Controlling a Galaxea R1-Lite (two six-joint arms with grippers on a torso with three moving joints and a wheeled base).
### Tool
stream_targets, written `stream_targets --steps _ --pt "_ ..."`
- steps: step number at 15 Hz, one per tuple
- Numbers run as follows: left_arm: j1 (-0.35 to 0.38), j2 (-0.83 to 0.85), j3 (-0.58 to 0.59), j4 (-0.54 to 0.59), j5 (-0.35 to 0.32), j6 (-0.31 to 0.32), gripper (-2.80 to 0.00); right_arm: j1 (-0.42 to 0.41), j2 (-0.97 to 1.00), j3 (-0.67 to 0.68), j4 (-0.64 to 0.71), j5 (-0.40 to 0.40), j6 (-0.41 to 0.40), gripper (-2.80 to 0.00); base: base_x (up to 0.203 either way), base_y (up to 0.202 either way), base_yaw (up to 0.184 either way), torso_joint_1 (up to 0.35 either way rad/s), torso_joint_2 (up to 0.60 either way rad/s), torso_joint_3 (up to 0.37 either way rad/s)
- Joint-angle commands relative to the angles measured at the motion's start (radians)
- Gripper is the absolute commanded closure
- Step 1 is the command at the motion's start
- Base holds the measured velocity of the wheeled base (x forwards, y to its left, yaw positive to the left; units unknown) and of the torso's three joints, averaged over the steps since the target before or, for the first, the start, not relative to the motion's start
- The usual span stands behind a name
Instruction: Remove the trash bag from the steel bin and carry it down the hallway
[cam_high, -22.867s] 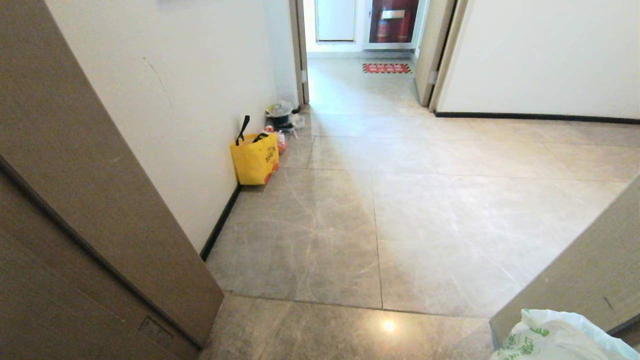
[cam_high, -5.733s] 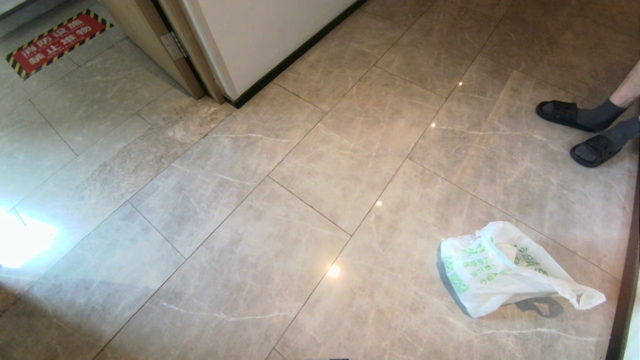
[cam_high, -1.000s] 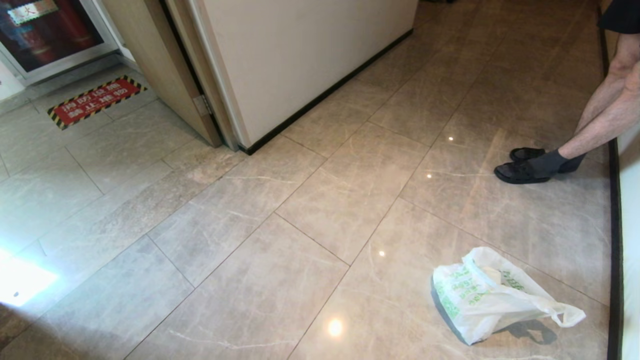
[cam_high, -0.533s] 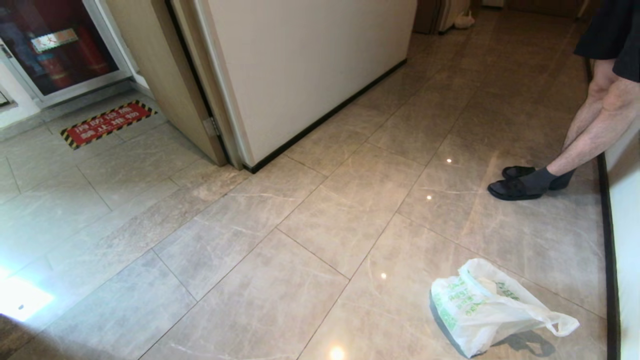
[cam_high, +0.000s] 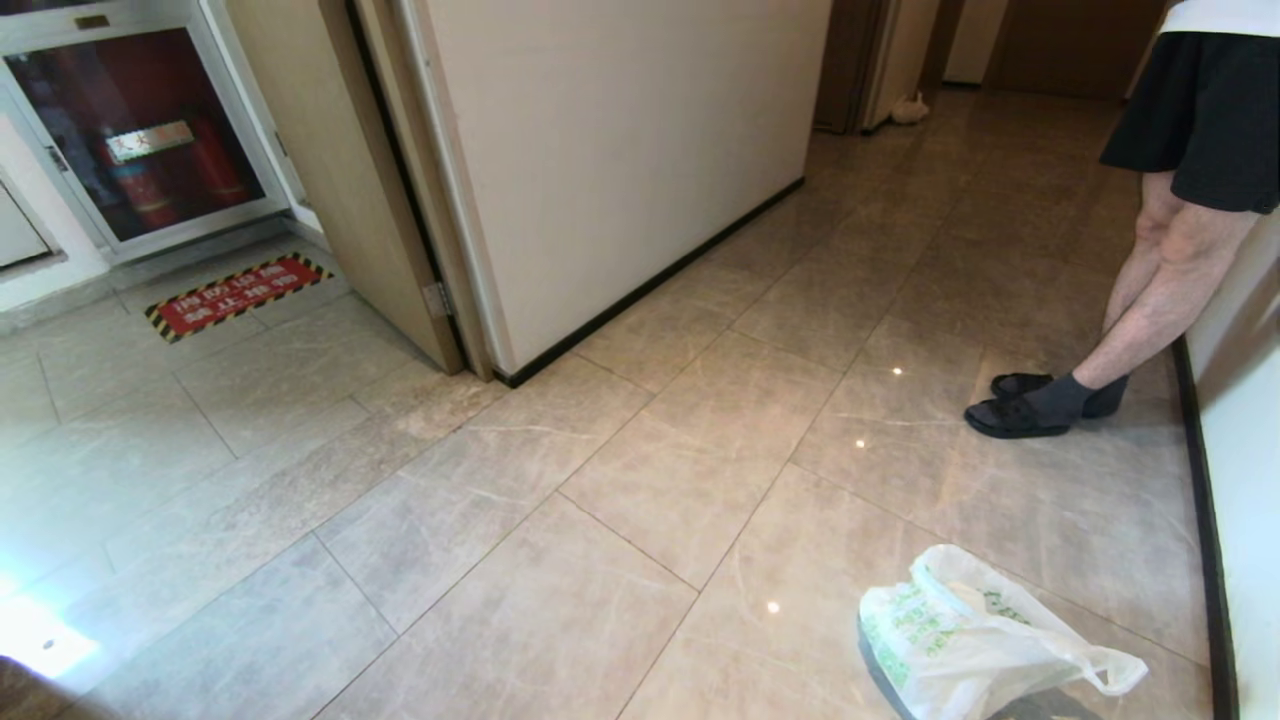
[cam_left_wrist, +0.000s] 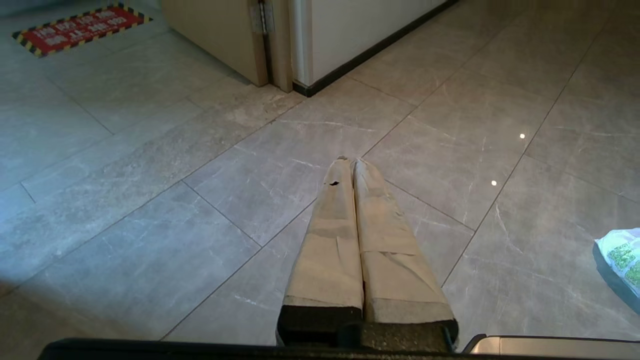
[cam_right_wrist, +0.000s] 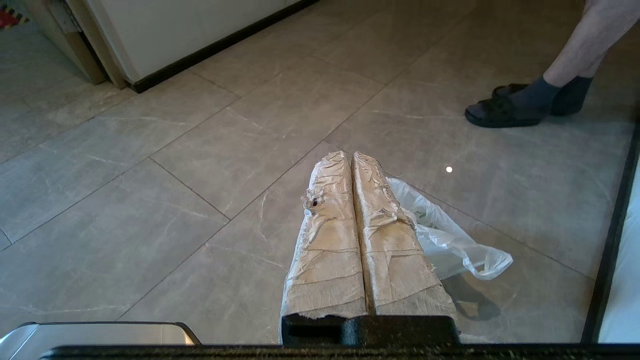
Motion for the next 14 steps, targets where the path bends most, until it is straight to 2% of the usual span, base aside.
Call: stream_targets --steps 1,5,14 --pt "0.0 0.0 0.0 0.0 0.0 0.0 0.0 0.0 0.0 0.0 0.0 0.001 -0.001 0.0 0.0 0.0 0.0 0.002 0.0 0.205" --pt "0.0 0.0 0.0 0.0 0.0 0.001 0.0 0.0 0.0 0.0 0.0 0.001 0.0 0.0 0.0 0.0 0.0 0.004 0.01 0.156" --pt "0.0 0.0 0.0 0.0 0.0 0.005 0.0 0.0 0.0 0.0 -0.001 -0.001 0.003 0.0 0.0 0.0 0.0 0.0 0.0 0.014"
